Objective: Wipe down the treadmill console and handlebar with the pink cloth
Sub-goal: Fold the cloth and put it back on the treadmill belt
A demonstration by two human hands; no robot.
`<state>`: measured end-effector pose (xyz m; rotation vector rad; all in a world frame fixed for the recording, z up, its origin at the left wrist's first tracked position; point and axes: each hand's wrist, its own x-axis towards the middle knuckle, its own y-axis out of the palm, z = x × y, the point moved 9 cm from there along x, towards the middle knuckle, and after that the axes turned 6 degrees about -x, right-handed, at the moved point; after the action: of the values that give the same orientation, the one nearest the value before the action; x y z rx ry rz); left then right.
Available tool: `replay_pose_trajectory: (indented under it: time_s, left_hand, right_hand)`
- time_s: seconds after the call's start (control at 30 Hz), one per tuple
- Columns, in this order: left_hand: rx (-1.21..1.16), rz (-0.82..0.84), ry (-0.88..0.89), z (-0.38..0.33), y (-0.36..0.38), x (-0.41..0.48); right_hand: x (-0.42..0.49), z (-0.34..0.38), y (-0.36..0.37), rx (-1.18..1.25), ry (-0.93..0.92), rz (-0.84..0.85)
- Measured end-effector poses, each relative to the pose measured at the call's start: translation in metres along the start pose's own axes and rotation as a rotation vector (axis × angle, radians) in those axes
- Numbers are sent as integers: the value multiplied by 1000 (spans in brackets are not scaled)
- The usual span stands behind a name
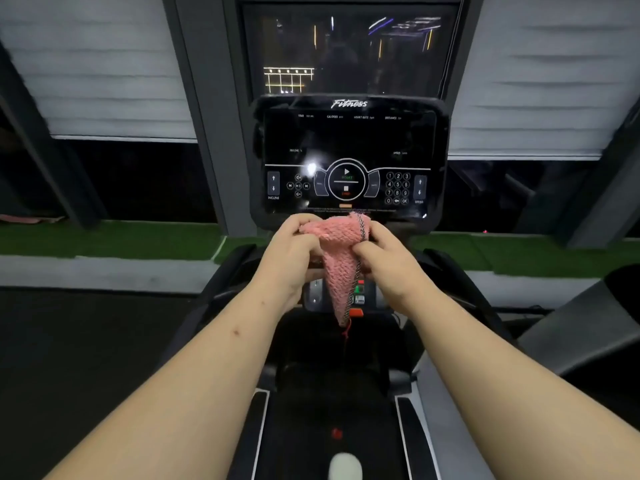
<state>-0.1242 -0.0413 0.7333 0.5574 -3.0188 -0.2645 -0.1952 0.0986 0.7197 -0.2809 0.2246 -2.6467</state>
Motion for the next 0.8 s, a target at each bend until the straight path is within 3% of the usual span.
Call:
replay_pose_trajectory:
  time_s: [0.23, 0.53, 0.73, 0.8]
  left_hand:
    - [6, 41, -58, 65, -21, -46]
    - [259, 1, -159, 173, -59, -82]
    - [507, -24, -218, 271, -79, -94]
    - [472, -8, -262, 308, -78, -94]
  right_hand:
    - [-68, -62, 42, 109, 151, 125]
    - [-119, -168, 59, -184, 279, 182]
    - [-145, -290, 55, -304, 378, 225]
    - [-150, -325, 48, -302, 403, 165]
